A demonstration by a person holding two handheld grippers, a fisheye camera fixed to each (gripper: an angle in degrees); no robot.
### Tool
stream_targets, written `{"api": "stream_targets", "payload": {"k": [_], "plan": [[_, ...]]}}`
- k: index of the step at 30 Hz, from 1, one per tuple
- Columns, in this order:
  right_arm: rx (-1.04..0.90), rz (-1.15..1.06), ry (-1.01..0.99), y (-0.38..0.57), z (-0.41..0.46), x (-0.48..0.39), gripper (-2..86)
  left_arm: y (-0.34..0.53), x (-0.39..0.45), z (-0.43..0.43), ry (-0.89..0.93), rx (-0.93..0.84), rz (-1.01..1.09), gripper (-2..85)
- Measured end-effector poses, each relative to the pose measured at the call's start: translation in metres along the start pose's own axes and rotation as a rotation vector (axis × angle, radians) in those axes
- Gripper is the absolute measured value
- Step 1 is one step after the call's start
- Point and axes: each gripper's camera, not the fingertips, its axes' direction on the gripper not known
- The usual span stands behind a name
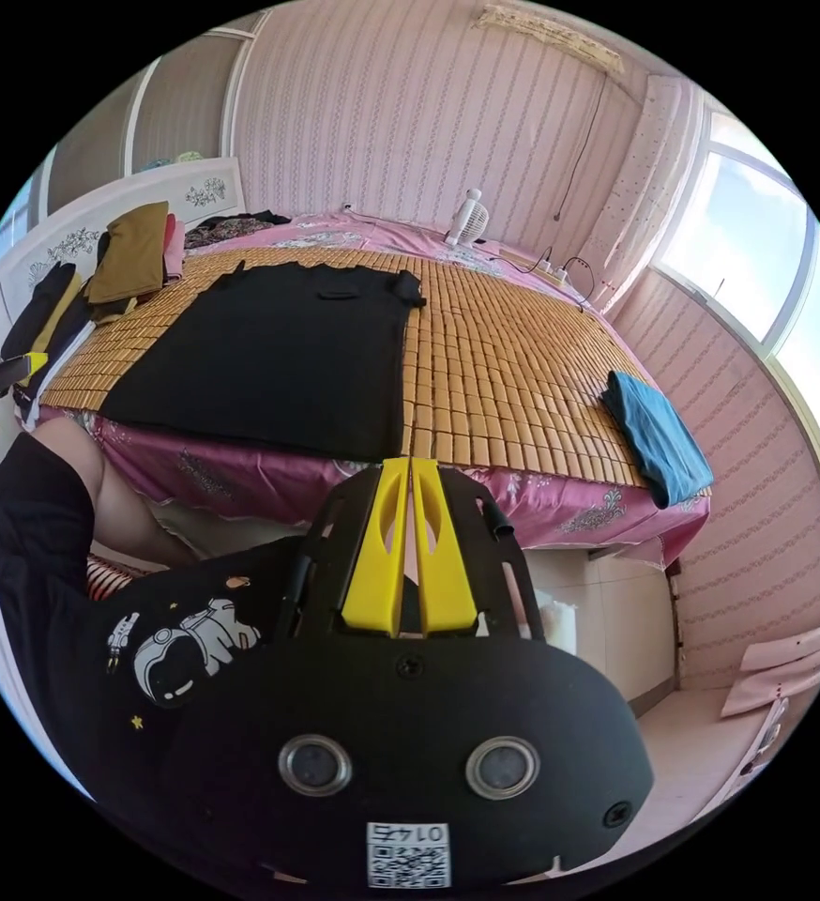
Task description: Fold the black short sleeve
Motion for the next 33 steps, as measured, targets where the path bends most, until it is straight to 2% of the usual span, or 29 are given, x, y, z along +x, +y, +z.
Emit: {"api": "stream_targets", "payload": {"k": [7,13,15,22,29,33], "plan": [[-0.002,0.047,-0.028,0.021,0.006,0.021,-0.9,-0.004,-0.014,-0.006,0.137,-0.005,-0.038,-1.0],[-0.039,-0.009,-0.005,0.015,0.022,0.036,-0.5,-0.012,-0.048,-0.006,0.262,0.013,-0.211,-1.0],[-0.027,-0.037,-0.017,0.007,0.027,0.040,-0.1,-0.018,-0.061,-0.007,0.289,0.070,-0.272,-1.0],[0.020,-0.076,-0.245,-0.052,0.075,0.036,0.7,-0.063,-0.090,0.017,0.187,0.053,-0.327,-1.0],[-0.004,-0.271,-0.432,-0.133,0.176,-0.031,1.2,-0.140,-0.119,0.072,0.147,0.010,-0.359,-1.0],[-0.039,-0.289,-0.559,-0.178,0.236,-0.064,1.6,-0.190,-0.133,0.099,0.097,-0.042,-0.371,-1.0]]}}
